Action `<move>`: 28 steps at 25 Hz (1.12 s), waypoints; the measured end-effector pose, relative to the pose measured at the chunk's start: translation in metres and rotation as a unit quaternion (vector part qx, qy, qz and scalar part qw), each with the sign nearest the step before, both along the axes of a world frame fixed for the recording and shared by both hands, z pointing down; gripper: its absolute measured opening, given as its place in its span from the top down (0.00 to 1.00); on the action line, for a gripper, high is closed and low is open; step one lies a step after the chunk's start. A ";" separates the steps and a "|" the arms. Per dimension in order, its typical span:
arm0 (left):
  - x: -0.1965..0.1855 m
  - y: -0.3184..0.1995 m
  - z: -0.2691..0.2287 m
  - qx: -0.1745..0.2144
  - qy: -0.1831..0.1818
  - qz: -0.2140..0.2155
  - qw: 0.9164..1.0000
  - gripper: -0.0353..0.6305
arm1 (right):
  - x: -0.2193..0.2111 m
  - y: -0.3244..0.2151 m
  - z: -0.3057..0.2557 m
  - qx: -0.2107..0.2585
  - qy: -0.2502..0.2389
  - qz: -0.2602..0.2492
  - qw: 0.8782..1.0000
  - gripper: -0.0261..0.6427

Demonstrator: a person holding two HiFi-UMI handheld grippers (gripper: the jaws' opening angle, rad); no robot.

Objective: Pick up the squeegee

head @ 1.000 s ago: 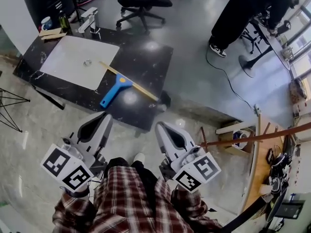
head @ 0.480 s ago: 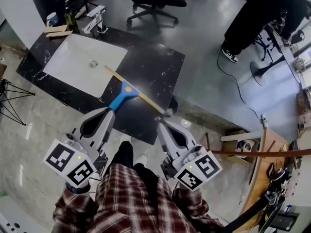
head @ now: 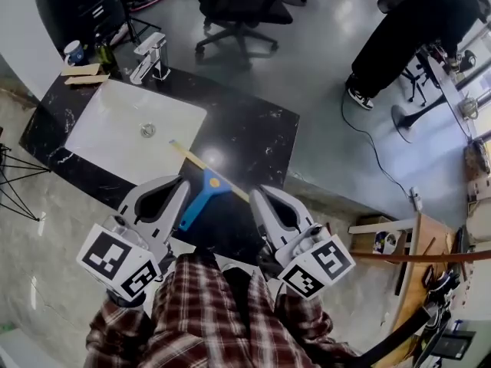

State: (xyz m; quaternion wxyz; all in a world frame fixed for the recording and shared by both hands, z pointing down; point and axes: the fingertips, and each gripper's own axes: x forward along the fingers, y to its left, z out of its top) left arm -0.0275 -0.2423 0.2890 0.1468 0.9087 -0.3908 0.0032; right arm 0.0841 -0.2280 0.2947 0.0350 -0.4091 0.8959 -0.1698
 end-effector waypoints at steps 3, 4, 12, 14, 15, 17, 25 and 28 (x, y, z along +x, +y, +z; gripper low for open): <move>-0.005 -0.015 0.008 -0.008 -0.013 0.007 1.000 0.93 | -0.011 -0.013 0.003 0.000 -0.002 0.004 1.000 0.94; -0.007 -0.019 0.010 -0.014 -0.017 0.006 1.000 0.93 | -0.013 -0.016 0.005 -0.001 -0.002 0.006 1.000 0.94; -0.004 -0.035 0.009 -0.019 0.000 0.005 1.000 0.93 | -0.010 -0.026 0.000 0.005 0.003 0.010 1.000 0.94; -0.002 -0.035 0.007 -0.021 0.011 0.003 1.000 0.93 | -0.005 -0.026 -0.001 0.006 0.003 0.011 1.000 0.94; -0.002 -0.035 0.006 -0.020 0.016 0.003 1.000 0.93 | -0.004 -0.026 -0.001 0.005 0.002 0.011 1.000 0.94; -0.002 -0.036 0.004 -0.015 0.020 0.003 1.000 0.93 | -0.003 -0.026 0.001 0.004 0.000 0.009 1.000 0.94; -0.007 -0.038 0.000 -0.020 0.041 -0.001 0.999 0.82 | -0.009 -0.025 0.002 0.004 -0.001 -0.007 1.000 0.94; -0.007 -0.037 -0.001 -0.017 0.041 0.004 0.999 0.71 | -0.012 -0.024 0.002 0.006 -0.003 -0.011 1.000 0.94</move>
